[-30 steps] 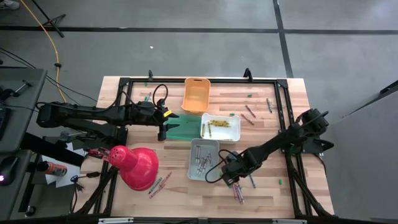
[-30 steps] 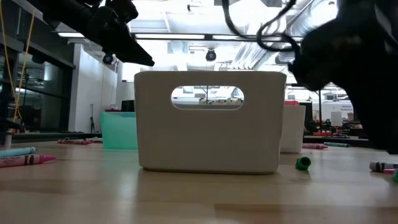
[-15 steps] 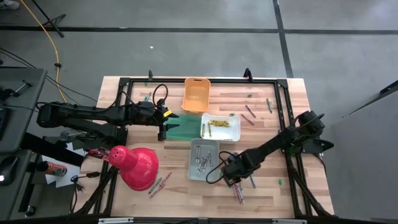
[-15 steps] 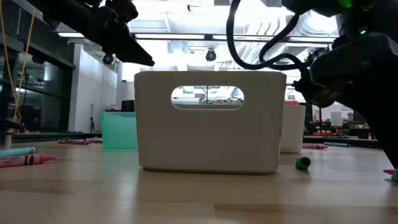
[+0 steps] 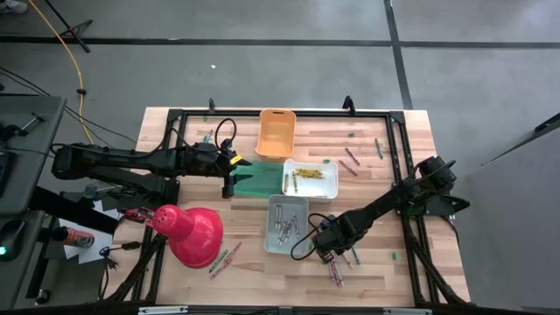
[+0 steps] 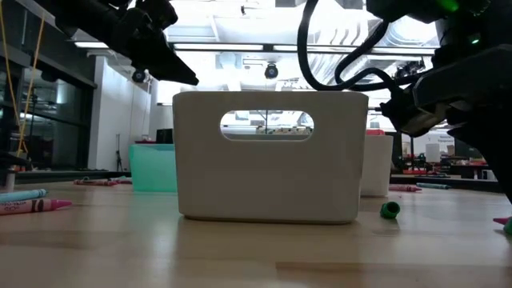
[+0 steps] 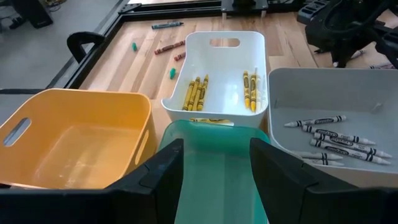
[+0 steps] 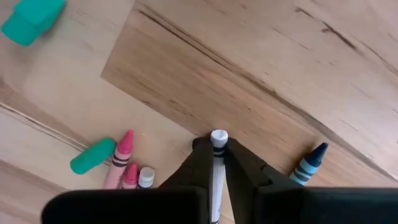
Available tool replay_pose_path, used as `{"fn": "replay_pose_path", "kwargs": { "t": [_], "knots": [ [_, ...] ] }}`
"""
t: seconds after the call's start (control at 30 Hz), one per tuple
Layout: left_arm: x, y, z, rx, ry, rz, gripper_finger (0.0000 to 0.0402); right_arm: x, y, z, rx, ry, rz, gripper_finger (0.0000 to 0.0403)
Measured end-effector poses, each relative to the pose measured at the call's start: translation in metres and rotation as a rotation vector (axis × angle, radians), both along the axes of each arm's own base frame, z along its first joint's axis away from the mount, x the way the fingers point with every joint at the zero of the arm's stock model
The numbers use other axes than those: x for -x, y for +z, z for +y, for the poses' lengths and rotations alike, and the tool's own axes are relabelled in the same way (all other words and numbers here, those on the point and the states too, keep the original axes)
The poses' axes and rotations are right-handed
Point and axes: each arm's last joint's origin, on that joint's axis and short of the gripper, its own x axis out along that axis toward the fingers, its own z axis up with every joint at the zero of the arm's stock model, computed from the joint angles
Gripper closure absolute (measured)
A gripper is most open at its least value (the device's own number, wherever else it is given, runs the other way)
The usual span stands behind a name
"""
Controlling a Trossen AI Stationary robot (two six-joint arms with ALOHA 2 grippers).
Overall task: Sort crayons
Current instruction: Put the white crayon into the gray bin
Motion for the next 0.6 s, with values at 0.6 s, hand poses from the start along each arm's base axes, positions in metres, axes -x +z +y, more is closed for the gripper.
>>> {"fn": "replay_pose_path", "kwargs": {
  "t": [0.6],
  "knots": [
    [0.000, 0.000, 0.000, 0.000, 0.000, 0.000, 0.0231, -0.013, 0.024, 0.005, -0.007, 0.216, -0.097, 0.0402]
  ]
}}
